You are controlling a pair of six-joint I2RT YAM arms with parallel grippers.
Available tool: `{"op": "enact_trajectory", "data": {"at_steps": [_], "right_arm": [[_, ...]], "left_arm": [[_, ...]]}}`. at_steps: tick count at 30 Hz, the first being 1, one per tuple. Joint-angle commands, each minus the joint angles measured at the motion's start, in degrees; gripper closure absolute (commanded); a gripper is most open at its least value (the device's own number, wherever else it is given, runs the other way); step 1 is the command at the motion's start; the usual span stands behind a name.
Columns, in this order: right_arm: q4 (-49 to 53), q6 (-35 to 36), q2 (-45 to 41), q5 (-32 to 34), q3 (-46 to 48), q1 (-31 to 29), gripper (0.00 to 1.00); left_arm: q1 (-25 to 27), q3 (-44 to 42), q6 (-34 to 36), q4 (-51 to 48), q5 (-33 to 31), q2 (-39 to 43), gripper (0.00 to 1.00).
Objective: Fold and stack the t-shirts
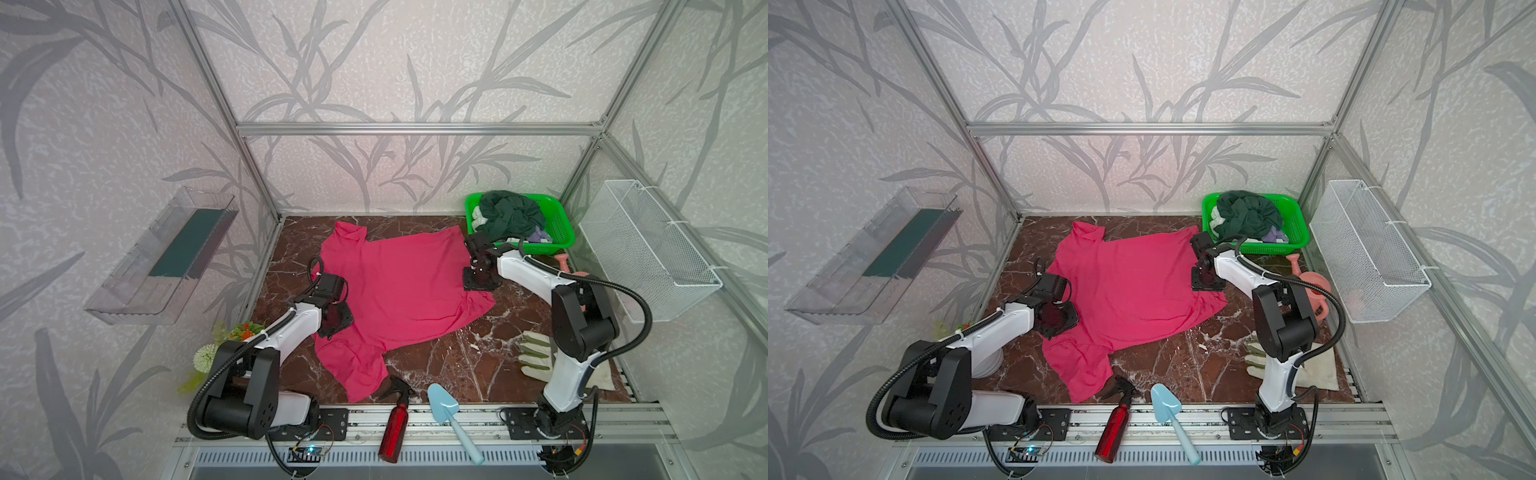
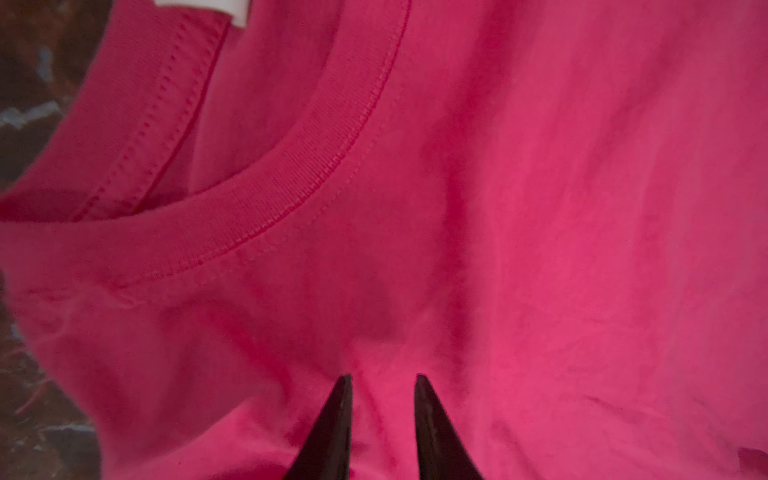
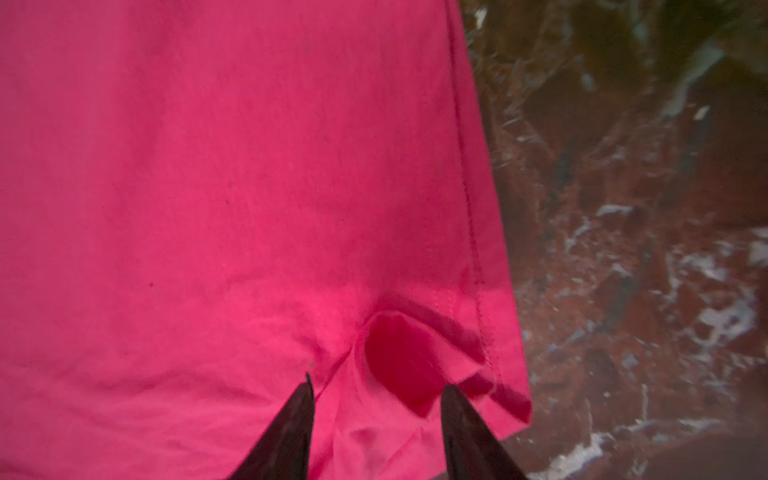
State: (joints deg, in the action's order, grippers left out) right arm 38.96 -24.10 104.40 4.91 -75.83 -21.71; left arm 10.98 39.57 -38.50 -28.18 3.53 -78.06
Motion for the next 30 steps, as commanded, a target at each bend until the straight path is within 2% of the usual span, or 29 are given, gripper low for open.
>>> {"op": "enact_trajectory", "data": {"at_steps": [1, 4, 8, 9, 21, 30], "right_arm": [[2.0, -1.0, -4.6, 3.1, 2.5, 0.4, 0.50], [2.0, -1.7, -4.8, 3.3, 4.4, 0.9, 0.51], [0.6, -2.1, -3.3, 2.2, 5.7, 1.2, 0.66], [0.4, -2.2, -2.8, 2.0, 5.8, 1.2, 0.67], [-1.3, -2.6, 2.3, 1.5, 6.1, 1.2, 0.71], [-1.3, -2.4, 3.5, 1.3, 5.8, 1.2, 0.96]], "left_arm": [[0.3, -0.1, 0.3, 0.5, -0.3, 0.2, 0.72], [0.4, 0.1, 0.4, 0.7, -0.1, -0.2, 0.72], [0.4, 0.2, 0.6, 0.3, -0.2, 0.1, 0.72], [0.4, 0.2, 0.7, 0.1, -0.3, 0.3, 0.72], [0.4, 0.2, 0.7, 0.0, -0.5, 0.4, 0.72], [0.4, 0.3, 0.6, -0.1, -0.5, 0.4, 0.72]]}}
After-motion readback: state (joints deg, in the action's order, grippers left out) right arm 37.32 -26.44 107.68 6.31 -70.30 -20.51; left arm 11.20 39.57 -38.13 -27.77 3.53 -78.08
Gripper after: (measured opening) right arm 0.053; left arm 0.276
